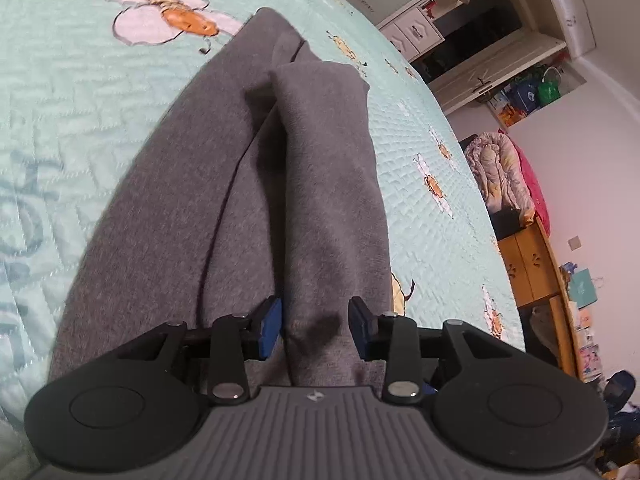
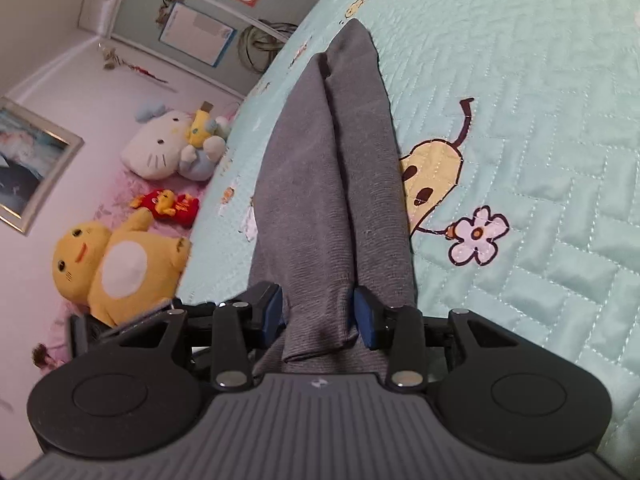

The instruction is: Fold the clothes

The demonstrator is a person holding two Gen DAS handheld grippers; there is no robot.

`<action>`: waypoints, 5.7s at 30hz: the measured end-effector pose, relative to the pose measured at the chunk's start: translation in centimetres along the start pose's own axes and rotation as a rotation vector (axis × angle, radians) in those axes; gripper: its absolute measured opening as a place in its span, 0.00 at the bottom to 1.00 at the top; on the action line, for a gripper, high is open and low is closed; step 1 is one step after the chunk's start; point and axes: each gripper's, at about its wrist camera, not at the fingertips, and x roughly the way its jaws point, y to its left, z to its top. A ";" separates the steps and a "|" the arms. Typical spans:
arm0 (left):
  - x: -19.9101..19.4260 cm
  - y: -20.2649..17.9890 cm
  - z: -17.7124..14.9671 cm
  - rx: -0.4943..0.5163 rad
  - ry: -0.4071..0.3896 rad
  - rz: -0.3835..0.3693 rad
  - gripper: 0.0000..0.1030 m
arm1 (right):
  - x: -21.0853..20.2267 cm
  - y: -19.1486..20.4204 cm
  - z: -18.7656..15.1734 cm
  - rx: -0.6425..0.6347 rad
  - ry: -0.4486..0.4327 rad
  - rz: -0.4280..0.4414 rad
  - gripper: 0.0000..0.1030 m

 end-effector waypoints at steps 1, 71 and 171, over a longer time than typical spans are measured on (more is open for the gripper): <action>0.0 0.1 0.0 -0.004 0.002 -0.008 0.38 | 0.2 0.1 0.0 -0.005 0.010 0.000 0.39; 7.9 -2.7 4.4 0.631 -0.149 0.124 0.11 | 21.4 -0.9 23.9 -0.163 -0.100 0.207 0.23; 9.0 9.3 23.5 0.033 -0.107 -0.032 0.39 | 14.1 -6.9 22.0 -0.085 0.021 0.051 0.26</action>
